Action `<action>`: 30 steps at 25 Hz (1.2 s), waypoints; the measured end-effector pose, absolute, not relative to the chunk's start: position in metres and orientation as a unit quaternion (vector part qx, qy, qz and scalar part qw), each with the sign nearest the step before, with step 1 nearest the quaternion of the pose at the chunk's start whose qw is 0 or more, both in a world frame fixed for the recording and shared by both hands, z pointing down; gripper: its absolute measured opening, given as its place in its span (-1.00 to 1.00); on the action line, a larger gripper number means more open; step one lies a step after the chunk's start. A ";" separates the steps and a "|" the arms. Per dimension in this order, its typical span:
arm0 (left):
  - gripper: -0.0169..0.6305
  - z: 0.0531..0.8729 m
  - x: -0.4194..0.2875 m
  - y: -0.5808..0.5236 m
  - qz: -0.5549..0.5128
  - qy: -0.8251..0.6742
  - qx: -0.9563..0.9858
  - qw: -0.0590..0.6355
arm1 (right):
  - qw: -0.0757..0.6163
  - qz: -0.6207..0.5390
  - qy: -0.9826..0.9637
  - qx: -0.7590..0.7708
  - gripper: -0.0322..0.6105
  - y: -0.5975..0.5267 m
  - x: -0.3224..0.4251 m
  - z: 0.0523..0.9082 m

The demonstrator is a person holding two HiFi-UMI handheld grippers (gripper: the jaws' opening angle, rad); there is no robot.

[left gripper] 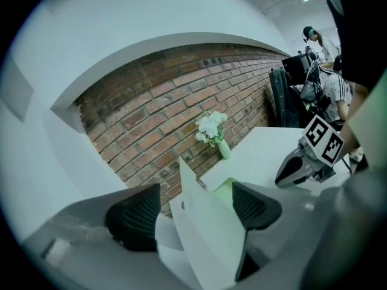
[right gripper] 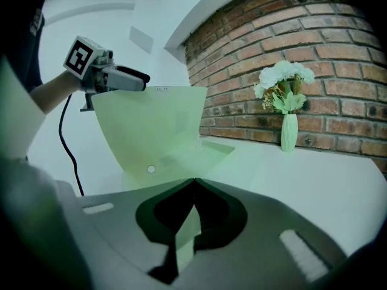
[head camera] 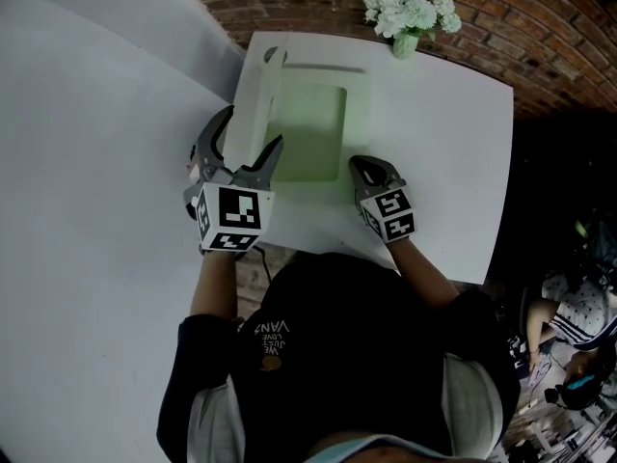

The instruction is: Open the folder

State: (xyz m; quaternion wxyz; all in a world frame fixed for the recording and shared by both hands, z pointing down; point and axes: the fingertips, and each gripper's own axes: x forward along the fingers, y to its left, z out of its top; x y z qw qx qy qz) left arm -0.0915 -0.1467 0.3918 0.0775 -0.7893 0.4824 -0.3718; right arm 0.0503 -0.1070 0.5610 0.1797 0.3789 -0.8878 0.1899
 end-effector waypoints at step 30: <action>0.19 0.416 -0.281 -0.157 -0.380 0.529 -0.757 0.048 | 0.217 0.203 -0.823 0.485 -0.90 -0.120 0.048 0.575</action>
